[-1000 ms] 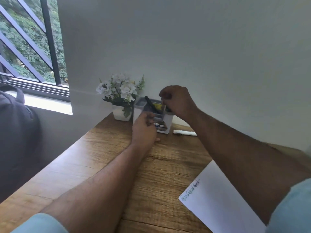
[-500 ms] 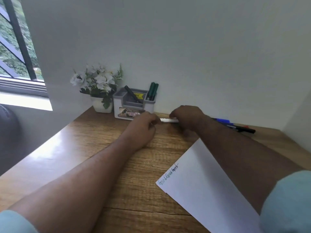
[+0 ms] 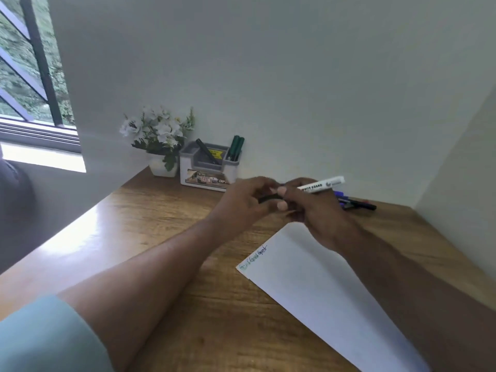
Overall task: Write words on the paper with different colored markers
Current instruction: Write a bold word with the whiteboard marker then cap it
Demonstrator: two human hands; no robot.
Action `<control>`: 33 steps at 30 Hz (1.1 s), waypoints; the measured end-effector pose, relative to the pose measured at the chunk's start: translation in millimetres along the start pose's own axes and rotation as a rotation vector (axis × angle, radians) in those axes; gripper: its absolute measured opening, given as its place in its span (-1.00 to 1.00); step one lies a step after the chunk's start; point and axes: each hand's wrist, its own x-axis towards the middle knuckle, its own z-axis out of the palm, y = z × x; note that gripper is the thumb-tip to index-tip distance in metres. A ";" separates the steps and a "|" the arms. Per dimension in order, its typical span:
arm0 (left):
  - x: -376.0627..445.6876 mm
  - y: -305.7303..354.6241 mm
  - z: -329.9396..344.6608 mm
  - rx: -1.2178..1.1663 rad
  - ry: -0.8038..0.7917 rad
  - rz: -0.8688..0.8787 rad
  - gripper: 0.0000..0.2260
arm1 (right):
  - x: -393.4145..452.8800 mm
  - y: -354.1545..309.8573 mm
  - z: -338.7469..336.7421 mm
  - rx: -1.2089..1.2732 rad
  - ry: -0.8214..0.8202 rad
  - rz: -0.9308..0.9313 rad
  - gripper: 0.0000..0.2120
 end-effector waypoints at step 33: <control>-13.2 -19.1 -18.4 0.302 -0.492 -0.089 -0.90 | -3.5 39.8 -13.9 -0.177 -0.121 0.067 -0.77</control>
